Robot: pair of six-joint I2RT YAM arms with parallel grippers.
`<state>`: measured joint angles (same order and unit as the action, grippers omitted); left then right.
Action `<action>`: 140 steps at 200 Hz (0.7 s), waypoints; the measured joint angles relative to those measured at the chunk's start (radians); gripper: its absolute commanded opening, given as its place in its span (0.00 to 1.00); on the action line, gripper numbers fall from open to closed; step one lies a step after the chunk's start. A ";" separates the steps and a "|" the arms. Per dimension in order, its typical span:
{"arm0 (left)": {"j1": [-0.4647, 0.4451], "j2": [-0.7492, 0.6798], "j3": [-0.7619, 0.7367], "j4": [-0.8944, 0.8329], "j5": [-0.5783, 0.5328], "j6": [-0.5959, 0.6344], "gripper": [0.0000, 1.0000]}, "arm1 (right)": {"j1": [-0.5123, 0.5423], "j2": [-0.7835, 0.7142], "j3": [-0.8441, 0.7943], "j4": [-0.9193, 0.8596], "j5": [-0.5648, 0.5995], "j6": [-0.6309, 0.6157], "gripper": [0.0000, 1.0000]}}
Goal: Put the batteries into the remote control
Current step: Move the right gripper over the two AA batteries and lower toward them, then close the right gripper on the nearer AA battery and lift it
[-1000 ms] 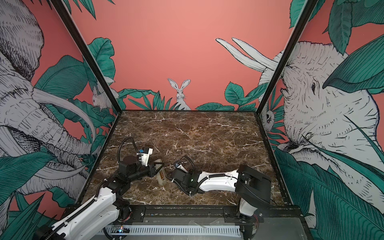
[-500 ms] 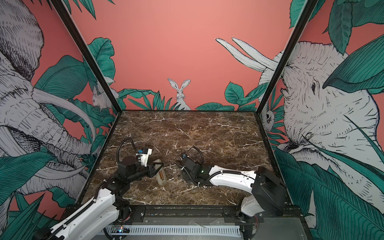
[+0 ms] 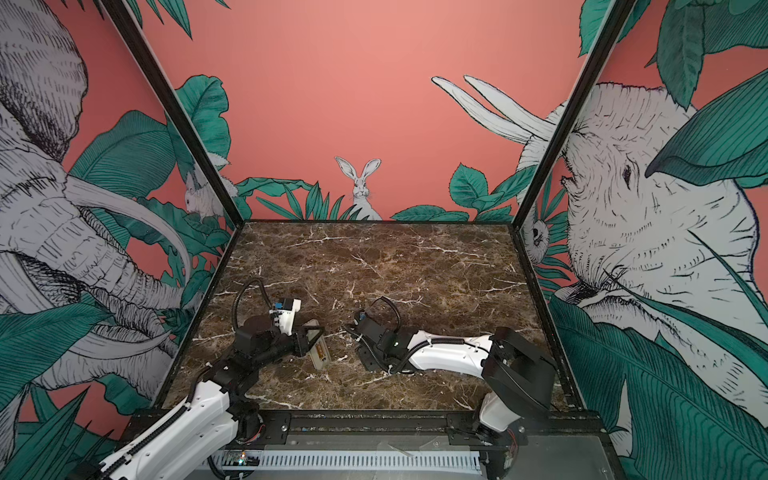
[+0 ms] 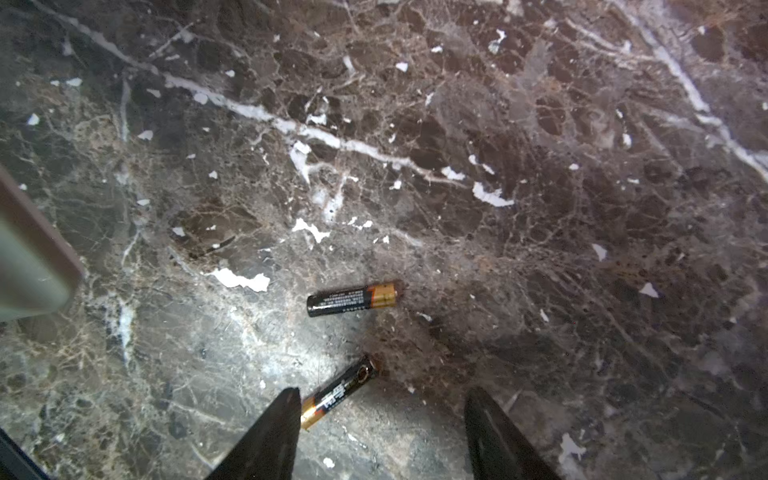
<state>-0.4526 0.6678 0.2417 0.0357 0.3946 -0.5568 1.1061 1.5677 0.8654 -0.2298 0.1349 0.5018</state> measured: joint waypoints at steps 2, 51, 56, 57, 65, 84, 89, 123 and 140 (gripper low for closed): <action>0.000 -0.002 0.000 -0.001 0.000 0.000 0.00 | 0.000 0.003 0.002 0.002 -0.001 0.000 0.62; 0.000 -0.013 -0.001 -0.011 -0.013 -0.001 0.00 | 0.000 0.062 0.034 0.032 -0.027 0.004 0.60; 0.000 -0.015 -0.001 -0.012 -0.014 -0.001 0.00 | 0.000 0.069 0.039 0.032 -0.027 0.004 0.60; 0.000 -0.016 -0.001 -0.012 -0.014 -0.002 0.00 | 0.000 0.070 0.040 0.032 -0.028 0.004 0.60; 0.000 -0.019 -0.001 -0.012 -0.016 -0.002 0.00 | 0.000 0.082 0.048 0.032 -0.033 0.004 0.59; 0.000 -0.025 -0.001 -0.012 -0.020 -0.003 0.00 | 0.000 0.106 0.064 0.035 -0.040 0.004 0.59; 0.000 -0.026 -0.001 -0.012 -0.021 -0.003 0.00 | 0.000 0.111 0.068 0.036 -0.041 0.004 0.58; 0.000 -0.028 -0.002 -0.013 -0.037 -0.003 0.00 | 0.000 0.131 0.080 0.038 -0.044 0.005 0.57; 0.000 -0.028 -0.003 -0.015 -0.047 -0.003 0.00 | 0.000 0.138 0.086 0.038 -0.046 0.005 0.56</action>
<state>-0.4526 0.6399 0.2382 0.0208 0.3481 -0.5594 1.1061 1.7058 0.9512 -0.1921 0.0891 0.5064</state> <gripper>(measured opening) 0.244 0.563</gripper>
